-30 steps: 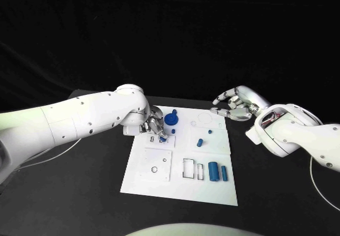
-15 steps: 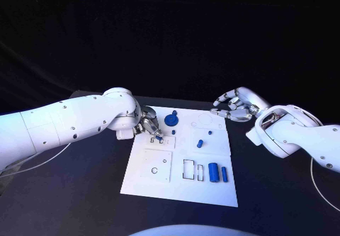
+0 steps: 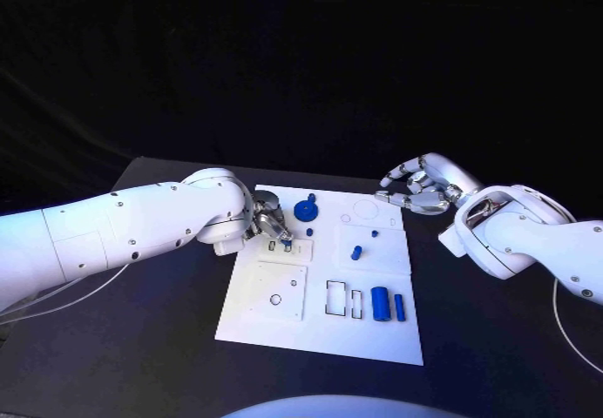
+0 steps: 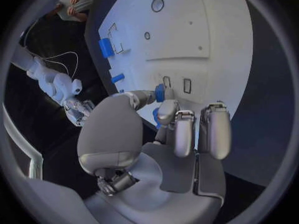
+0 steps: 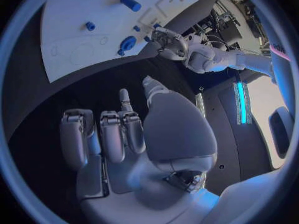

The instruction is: Assemble the parts on the task board

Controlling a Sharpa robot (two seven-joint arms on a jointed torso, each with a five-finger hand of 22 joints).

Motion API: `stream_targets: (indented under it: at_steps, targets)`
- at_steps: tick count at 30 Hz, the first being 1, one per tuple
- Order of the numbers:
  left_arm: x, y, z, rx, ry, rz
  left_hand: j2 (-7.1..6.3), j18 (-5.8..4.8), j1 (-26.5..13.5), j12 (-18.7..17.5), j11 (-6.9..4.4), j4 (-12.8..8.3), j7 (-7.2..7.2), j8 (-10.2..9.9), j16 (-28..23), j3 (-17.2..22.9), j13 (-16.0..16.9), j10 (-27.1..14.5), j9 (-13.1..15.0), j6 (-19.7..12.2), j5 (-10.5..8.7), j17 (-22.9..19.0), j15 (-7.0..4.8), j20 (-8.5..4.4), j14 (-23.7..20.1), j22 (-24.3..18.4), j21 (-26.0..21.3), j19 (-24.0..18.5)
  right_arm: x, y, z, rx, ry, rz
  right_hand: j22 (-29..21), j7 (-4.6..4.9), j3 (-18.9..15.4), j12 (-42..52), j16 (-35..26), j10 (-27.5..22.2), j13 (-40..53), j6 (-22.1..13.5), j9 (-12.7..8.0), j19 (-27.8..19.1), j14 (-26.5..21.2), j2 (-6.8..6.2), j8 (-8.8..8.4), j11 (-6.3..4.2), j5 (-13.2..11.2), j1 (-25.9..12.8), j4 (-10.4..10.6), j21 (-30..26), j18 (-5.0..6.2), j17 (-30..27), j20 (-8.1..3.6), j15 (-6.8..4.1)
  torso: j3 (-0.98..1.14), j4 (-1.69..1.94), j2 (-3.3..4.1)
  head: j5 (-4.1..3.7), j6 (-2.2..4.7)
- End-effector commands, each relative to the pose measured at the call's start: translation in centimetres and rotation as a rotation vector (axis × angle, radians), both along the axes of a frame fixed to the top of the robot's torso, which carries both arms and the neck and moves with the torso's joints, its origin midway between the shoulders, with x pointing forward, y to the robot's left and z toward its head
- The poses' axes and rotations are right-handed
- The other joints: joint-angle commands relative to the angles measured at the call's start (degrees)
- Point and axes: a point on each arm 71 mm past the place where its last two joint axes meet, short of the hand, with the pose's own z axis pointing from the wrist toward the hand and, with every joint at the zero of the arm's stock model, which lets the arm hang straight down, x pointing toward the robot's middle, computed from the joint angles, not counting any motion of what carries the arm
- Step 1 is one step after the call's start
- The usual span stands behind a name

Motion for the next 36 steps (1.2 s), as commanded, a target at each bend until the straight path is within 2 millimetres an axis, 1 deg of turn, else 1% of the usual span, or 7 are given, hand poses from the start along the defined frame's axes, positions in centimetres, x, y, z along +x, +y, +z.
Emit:
stream_targets:
  at_steps: [1,4,11,15,23,26,36]
  targets:
    - [0.1,-0.3,0.2,0.007,-0.067,-0.009,-0.12,-0.93,-0.6,0.3,-0.10,-11.7,-0.47,0.3,0.2,11.2,0.1,0.4,0.2,0.9,0.73,15.1,-0.48,-0.40,6.1,0.7,0.2,0.0,-0.1,0.1,-0.1,-0.009,0.002,0.015,11.0,-0.15,-0.4,0.0,-0.2,3.7,12.6,0.2,-0.1,3.2,5.5,0.06,0.38,-0.56,0.3,-0.6,-0.1,-0.2,0.58,12.2,-0.45,-0.39,0.03,-0.07,0.04,0.06,-0.09]
    - [0.0,-0.4,-0.1,0.022,-0.074,-0.016,-0.27,-0.93,-0.8,0.3,-0.19,-11.8,-0.56,0.4,0.2,11.4,0.2,0.5,0.2,1.1,1.37,15.1,-0.56,-0.49,6.1,0.7,0.2,0.0,-0.1,0.1,-0.1,-0.009,0.003,0.015,11.1,-0.16,-0.4,0.0,-0.2,3.6,12.6,0.2,-0.1,3.2,5.5,0.12,0.40,-0.56,0.4,-0.6,-0.1,-0.2,0.57,12.3,-0.45,-0.40,0.02,0.00,0.06,0.00,-0.06]
    - [-0.3,-0.5,-0.7,0.055,-0.067,-0.036,-0.36,-0.94,-0.9,0.3,-0.22,-11.9,-0.60,0.5,0.2,11.4,0.2,0.5,0.3,1.1,1.53,15.1,-0.59,-0.51,6.1,0.8,0.2,0.1,-0.1,0.1,-0.1,-0.009,0.003,0.015,11.1,-0.16,-0.4,0.0,-0.2,3.6,12.6,0.2,-0.1,3.2,5.5,0.12,0.40,-0.56,0.4,-0.6,-0.1,-0.2,0.57,12.3,-0.45,-0.40,0.05,-0.08,0.09,0.03,-0.17]
    - [-0.4,-0.5,-0.9,0.085,-0.054,-0.061,-0.46,-0.97,-1.2,0.2,-0.31,-11.9,-0.71,0.7,0.2,11.6,0.0,0.5,0.3,1.3,2.00,15.1,-0.68,-0.57,6.1,0.9,0.3,0.1,-0.1,0.1,-0.2,-0.010,0.005,0.014,11.1,-0.17,-0.4,0.0,-0.2,3.7,12.6,0.3,-0.1,3.2,5.5,0.17,0.43,-0.58,0.6,-0.6,-0.1,-0.2,0.57,12.3,-0.46,-0.41,0.05,-0.04,0.07,-0.44,-0.07]
    - [-0.5,-0.4,-1.1,0.120,-0.055,-0.084,-0.46,-0.97,-1.3,0.1,-0.34,-11.9,-0.73,0.8,0.2,11.7,-0.1,0.5,0.4,1.3,2.14,15.1,-0.70,-0.57,6.1,0.9,0.3,0.1,-0.1,0.1,-0.2,-0.011,0.006,0.013,11.1,-0.19,-0.4,0.0,-0.2,3.7,12.6,0.3,-0.1,3.2,5.5,0.21,0.47,-0.59,0.7,-0.6,-0.1,-0.2,0.57,12.2,-0.47,-0.42,0.02,0.03,0.06,-0.20,-0.13]
    - [-0.5,-0.4,-1.1,0.124,-0.053,-0.088,-0.49,-0.97,-1.3,0.1,-0.35,-11.9,-0.74,0.8,0.2,11.7,-0.2,0.5,0.4,1.3,2.17,15.1,-0.71,-0.58,6.1,0.9,0.3,0.1,-0.1,0.1,-0.2,-0.011,0.006,0.014,11.1,-0.20,-0.4,0.0,-0.2,3.7,12.6,0.3,-0.1,3.2,5.5,0.22,0.48,-0.59,0.8,-0.6,-0.1,-0.2,0.57,12.2,-0.47,-0.42,0.00,-0.01,0.07,-0.11,-0.21]
    - [-0.7,-0.4,-1.1,0.133,-0.044,-0.100,-0.61,-0.98,-1.5,0.2,-0.41,-12.0,-0.80,0.9,0.2,11.8,-0.1,0.6,0.4,1.4,2.29,15.1,-0.76,-0.58,6.1,0.9,0.3,0.1,-0.1,0.0,-0.2,-0.012,0.005,0.013,11.0,-0.20,-0.4,0.0,-0.2,3.6,12.6,0.4,-0.1,3.2,5.5,0.25,0.51,-0.60,0.9,-0.6,-0.1,-0.2,0.58,12.2,-0.48,-0.43,0.04,-0.03,0.07,-0.06,-0.36]
